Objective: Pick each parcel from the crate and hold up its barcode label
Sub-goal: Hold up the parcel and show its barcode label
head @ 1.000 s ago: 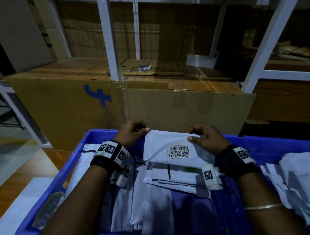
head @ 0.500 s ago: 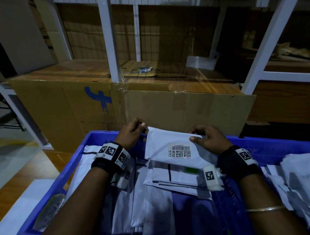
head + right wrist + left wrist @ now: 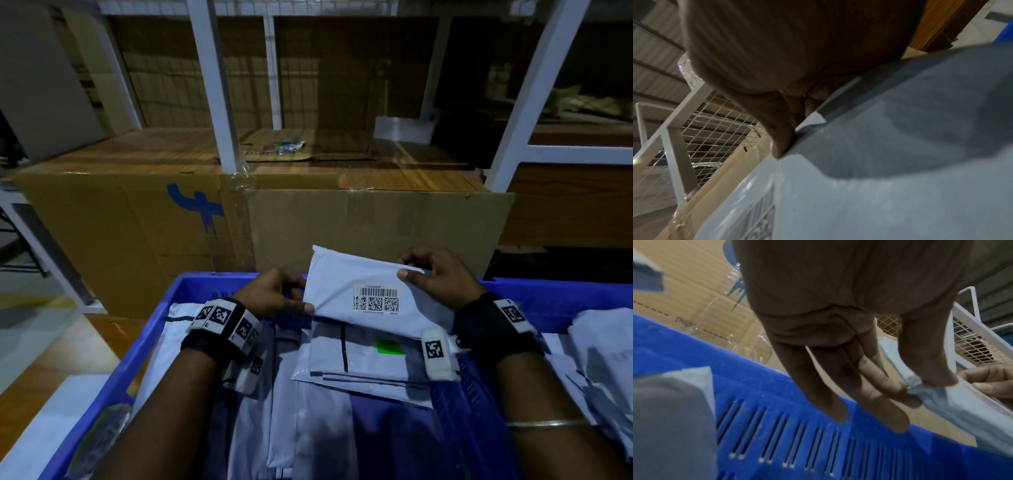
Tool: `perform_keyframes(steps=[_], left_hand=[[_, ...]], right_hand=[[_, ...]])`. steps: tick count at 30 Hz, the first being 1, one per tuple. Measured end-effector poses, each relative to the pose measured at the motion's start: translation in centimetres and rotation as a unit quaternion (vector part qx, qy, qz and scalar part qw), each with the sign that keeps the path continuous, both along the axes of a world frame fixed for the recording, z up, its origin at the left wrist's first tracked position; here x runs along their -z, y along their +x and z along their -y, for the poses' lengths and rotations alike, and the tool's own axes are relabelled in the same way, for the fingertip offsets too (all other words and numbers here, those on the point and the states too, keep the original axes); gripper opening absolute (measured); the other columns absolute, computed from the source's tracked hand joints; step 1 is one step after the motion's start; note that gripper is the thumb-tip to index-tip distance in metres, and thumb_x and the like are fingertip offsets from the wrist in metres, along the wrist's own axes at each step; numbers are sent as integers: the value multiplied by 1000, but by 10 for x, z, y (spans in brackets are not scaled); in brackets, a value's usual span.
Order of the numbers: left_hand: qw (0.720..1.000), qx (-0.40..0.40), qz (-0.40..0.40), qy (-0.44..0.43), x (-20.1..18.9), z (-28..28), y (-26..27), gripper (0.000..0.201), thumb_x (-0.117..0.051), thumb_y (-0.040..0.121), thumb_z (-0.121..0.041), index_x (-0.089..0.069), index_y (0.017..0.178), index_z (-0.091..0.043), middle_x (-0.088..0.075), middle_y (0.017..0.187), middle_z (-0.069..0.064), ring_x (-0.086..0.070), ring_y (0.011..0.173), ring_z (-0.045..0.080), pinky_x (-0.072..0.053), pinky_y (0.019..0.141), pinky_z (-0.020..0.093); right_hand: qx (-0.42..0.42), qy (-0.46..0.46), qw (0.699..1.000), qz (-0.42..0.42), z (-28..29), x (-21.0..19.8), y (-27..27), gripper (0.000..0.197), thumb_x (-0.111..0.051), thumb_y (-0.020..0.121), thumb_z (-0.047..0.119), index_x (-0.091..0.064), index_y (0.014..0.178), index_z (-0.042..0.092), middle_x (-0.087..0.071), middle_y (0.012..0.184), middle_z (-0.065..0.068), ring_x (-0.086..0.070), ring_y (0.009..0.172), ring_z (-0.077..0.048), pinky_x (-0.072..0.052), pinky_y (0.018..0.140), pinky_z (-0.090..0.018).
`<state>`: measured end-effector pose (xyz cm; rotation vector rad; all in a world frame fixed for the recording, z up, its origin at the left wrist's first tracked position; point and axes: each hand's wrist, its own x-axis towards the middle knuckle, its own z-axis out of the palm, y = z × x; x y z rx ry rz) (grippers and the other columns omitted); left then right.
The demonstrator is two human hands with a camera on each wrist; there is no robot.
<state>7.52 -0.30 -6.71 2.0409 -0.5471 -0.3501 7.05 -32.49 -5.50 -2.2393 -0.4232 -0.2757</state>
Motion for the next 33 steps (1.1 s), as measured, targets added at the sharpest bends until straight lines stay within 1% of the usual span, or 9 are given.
perform_keyframes(steps=[6,9,12,17,20,23,25,29,33], left_hand=[[1000,-15,-17,-5,-2,0,-3,13,-69,86,-5,-69,92,6,-66,59,1,-60,52,7,-47,52,17],[999,-29,-12,4,-3,1,-3,17,-65,90,-9,-66,75,-3,-64,59,1,-58,51,7,-45,49,16],[999,-22,13,25,-3,1,-3,19,-67,90,-14,-66,71,-10,-61,55,-8,-55,53,2,-43,53,14],[999,-20,14,36,-2,0,-2,26,-69,89,-17,-66,63,-17,-60,52,-8,-53,52,1,-44,55,17],[995,-63,72,-41,-1,3,-1,30,-66,85,-39,-68,61,-22,-61,56,-1,-56,57,12,-44,61,27],[982,-123,98,-108,0,8,0,45,-59,75,-61,-74,84,-20,-72,77,7,-64,72,15,-51,69,37],[982,-122,98,-105,0,12,-1,42,-60,80,-59,-73,87,-20,-73,82,8,-63,75,14,-52,68,38],[986,-116,85,-79,4,15,2,46,-67,87,-42,-63,67,-1,-63,60,7,-55,58,11,-40,56,27],[986,-139,84,-48,8,13,5,46,-66,91,-27,-53,59,4,-47,51,1,-43,48,10,-32,52,25]], right_hand=[[8,19,1000,1,5,1,1,3,-68,74,37,-69,76,37,-73,82,4,-67,81,-16,-53,81,-43],[15,27,1000,0,5,2,1,9,-74,79,25,-68,78,32,-72,82,3,-65,81,-14,-52,82,-44],[18,49,999,-14,7,5,3,23,-73,84,5,-67,81,27,-70,82,7,-62,81,-8,-51,86,-42],[7,58,998,-17,6,4,2,24,-71,85,2,-67,80,25,-69,79,8,-59,73,3,-48,81,-33],[8,45,999,-12,6,2,1,24,-71,85,3,-66,80,26,-69,79,8,-59,74,1,-48,78,-29],[0,10,1000,-12,1,1,-2,24,-72,85,5,-66,79,28,-69,80,5,-59,73,2,-47,74,-20],[-16,11,1000,-21,-5,1,-3,21,-72,85,5,-66,80,25,-69,81,2,-58,72,3,-45,72,-16],[-24,-2,999,-34,-15,4,-1,16,-72,85,8,-65,85,22,-68,83,2,-58,74,0,-46,73,-19],[-53,13,997,-59,-20,7,-3,19,-70,87,3,-65,91,21,-68,86,2,-61,75,1,-48,74,-17]])
